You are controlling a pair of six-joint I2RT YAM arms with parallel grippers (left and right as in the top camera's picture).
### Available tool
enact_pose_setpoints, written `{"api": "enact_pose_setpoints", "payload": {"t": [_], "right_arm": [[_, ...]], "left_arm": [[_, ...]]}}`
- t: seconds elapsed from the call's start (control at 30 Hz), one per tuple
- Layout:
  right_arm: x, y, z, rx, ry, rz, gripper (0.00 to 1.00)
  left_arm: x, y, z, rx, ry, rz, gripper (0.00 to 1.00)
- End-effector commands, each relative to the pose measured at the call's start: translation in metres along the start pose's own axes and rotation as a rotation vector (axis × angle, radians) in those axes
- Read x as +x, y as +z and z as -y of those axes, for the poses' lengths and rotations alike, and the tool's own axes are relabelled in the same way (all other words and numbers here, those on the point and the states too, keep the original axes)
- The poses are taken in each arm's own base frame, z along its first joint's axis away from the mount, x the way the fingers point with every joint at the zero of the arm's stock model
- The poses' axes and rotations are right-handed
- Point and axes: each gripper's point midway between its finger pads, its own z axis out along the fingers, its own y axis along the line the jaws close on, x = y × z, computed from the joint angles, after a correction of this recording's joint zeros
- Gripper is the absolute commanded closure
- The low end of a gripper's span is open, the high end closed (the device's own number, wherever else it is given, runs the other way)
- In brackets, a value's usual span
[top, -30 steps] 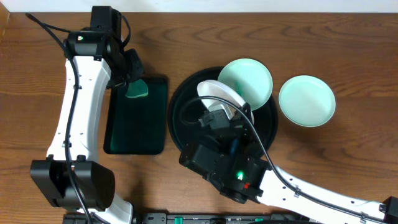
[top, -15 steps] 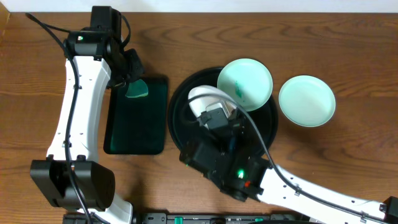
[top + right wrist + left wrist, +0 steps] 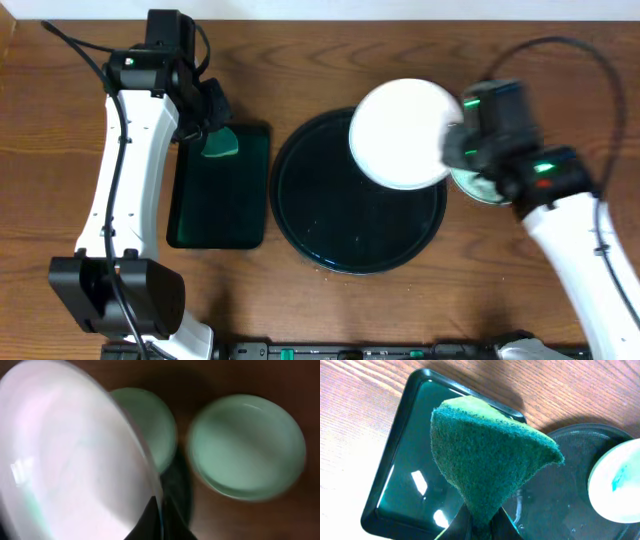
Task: Clean dirty plates on tray and stack at the side
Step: 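Carry the white plate with right gripper onto the plate at right side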
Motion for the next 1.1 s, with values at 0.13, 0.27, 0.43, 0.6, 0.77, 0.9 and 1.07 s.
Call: {"api": "enact_pose_setpoints", "payload": {"t": [0.13,0.27,0.43,0.6,0.77,0.9,1.07], "right_arm": [[0.006,0.029,0.132,0.083,0.378,-0.138,0.99],[0.027,0.056,0.177,0.154,0.473,-0.200,0.99],[0.033,0.091,0.201,0.195,0.507,-0.228,0.99],[0.043,0.117,0.214,0.241,0.508,-0.267,0.97],[0.048,0.123,0.218,0.258,0.508,-0.287,0.76],[0.021,0.115,0.199,0.165,0.405,-0.254,0.48],[-0.016,0.108,0.135,-0.029,0.152,-0.215,0.50]], "left_arm": [[-0.003,-0.001,-0.003,-0.007,-0.014,0.007,0.93],[-0.002,-0.001,-0.002,-0.007,-0.014,0.007,0.93],[-0.003,-0.001,-0.003,-0.008,-0.014,0.007,0.93],[-0.002,-0.001,-0.003,-0.008,-0.014,0.006,0.93],[-0.004,-0.001,-0.002,-0.006,-0.014,0.011,0.93],[-0.004,-0.001,-0.002,-0.006,-0.014,0.012,0.93],[-0.005,-0.001,-0.001,-0.003,-0.014,0.018,0.93]]}}
